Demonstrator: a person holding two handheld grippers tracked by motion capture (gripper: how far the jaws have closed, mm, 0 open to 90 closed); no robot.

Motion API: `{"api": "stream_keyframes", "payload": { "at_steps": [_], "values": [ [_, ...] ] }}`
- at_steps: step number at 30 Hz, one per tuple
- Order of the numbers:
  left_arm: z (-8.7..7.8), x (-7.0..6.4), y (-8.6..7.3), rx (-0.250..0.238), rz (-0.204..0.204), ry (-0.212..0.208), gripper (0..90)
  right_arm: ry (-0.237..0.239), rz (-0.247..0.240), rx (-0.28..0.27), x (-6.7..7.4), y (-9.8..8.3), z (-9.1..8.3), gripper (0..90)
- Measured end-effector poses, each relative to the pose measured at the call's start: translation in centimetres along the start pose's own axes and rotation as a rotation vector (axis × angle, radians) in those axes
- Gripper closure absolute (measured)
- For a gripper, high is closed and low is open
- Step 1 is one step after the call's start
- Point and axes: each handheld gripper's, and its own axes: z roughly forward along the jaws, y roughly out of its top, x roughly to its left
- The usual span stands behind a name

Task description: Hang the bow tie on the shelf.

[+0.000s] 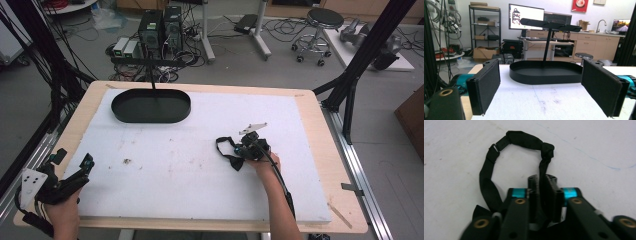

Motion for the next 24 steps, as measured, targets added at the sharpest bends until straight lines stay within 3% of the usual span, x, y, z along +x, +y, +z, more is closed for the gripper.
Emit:
{"api": "stream_keyframes", "payload": {
  "at_steps": [7, 10, 13, 14, 15, 17, 18, 19, 20, 24],
  "values": [
    [-0.1, 0.1, 0.1, -0.005, -0.005, 0.001, 16.4, -0.033, -0.058, -0.009, 0.5, 0.0, -0.1, 88.0],
    [-0.1, 0.1, 0.1, -0.006, -0.007, 0.002, 16.4, -0.044, -0.079, -0.052, 0.9, 0.2, -0.6, 88.0],
    [-0.1, 0.1, 0.0, -0.006, -0.008, 0.002, 16.4, -0.073, -0.103, -0.136, 1.4, 0.6, -1.6, 88.0],
    [0.0, 0.1, 0.0, -0.006, -0.008, 0.002, 16.4, -0.073, -0.103, -0.136, 1.4, 0.6, -1.6, 88.0],
    [0.0, 0.0, 0.0, -0.005, -0.007, 0.000, 16.4, -0.091, -0.115, -0.195, 1.7, 1.0, -2.4, 88.0],
    [0.0, 0.0, 0.0, -0.004, -0.006, -0.001, 16.4, -0.113, -0.127, -0.259, 2.0, 1.3, -3.2, 88.0],
    [0.0, 0.0, 0.0, -0.004, -0.006, -0.002, 16.4, -0.113, -0.127, -0.259, 2.0, 1.3, -3.2, 88.0],
    [0.0, 0.0, 0.0, -0.006, -0.006, -0.002, 16.5, -0.121, -0.122, -0.289, 2.2, 1.5, -3.6, 88.0],
    [0.0, -0.1, 0.0, -0.009, -0.001, -0.004, 16.5, -0.139, -0.131, -0.353, 2.5, 1.9, -4.5, 88.0],
    [0.0, -0.2, 0.1, -0.012, 0.002, -0.005, 16.6, -0.168, -0.163, -0.458, 3.3, 2.8, -5.6, 88.0]
  ]
}}
